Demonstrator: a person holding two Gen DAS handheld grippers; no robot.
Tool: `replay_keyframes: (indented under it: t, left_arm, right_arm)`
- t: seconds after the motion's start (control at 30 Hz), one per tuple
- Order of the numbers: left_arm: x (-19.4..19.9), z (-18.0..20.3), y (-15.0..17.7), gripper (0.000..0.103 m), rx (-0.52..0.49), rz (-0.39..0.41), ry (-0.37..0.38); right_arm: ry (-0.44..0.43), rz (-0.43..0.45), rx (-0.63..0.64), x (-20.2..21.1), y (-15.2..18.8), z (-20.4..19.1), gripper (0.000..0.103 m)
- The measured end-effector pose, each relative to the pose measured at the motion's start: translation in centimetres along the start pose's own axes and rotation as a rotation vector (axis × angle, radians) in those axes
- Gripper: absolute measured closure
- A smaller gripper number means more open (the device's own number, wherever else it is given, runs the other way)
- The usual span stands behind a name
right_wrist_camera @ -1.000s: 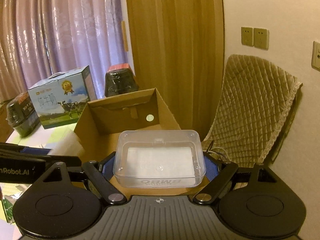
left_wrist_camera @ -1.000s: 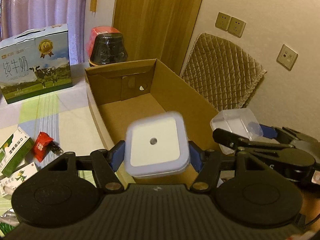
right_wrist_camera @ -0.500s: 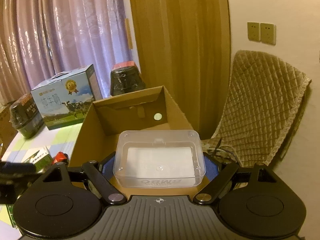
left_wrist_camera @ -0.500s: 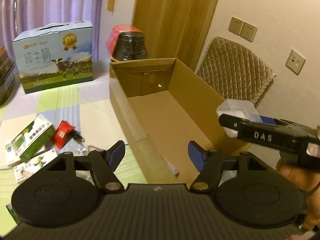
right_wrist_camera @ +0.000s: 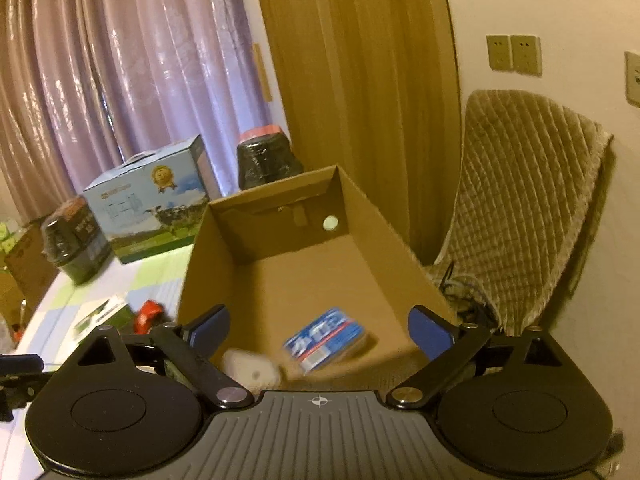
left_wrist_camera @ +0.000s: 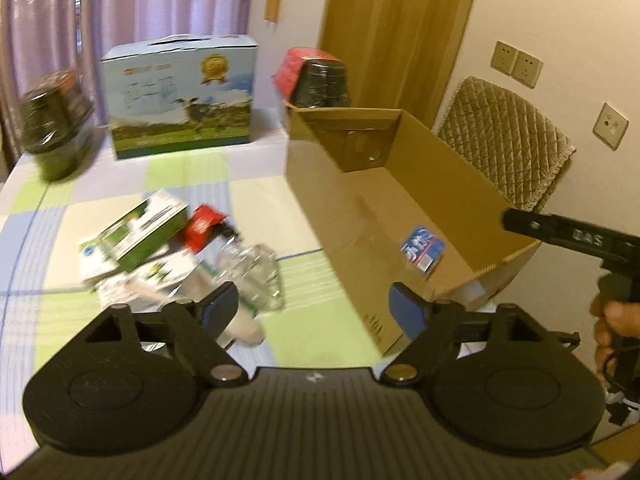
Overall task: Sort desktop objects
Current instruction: 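Withdraw both tools from the cardboard box back over the table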
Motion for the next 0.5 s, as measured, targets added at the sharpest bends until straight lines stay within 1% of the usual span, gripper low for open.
replay_keyframes:
  t: [0.1,0.2,0.27,0.37,0.5]
  left_arm:
    - [2.0,-1.7,1.9,0.020,0.017,-0.013,-0.022]
    - [4.1,-3.8,4.1,0.019,0.038,-0.029,-0.051]
    - [5.6,-5.2,5.6,0.014,0.059,-0.033,-0.072]
    - [7.9,-7.6,7.7,0.010,0.085,-0.034,-0.111]
    - [10.5,-10.7,9.9,0.008,0.122,-0.040,-0.154]
  right_arm:
    - [-0.022,-0.003,-0.027,2.2,1.5,-1.4,0.007]
    - [-0.049,-0.006,-0.028,4.4,3.0,-3.4,0.006]
    - [-0.071,-0.008,-0.021,5.7,4.0,-5.2,0.005]
    - [-0.107,-0.021,-0.018,7.2,5.2,-7.7,0.002]
    - [-0.157,-0.045,0.000,8.3,6.8,-10.9,0.002]
Point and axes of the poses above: each gripper's, at about its wrist camera, not at the fingertips, and x roughly against the way its jaws point, z to its right, y to its underside, the point moved 10 cm from there along -x, roughly the way its jaws point, and after that the axes turned 7 degrees about x, right-handed, at the moved point
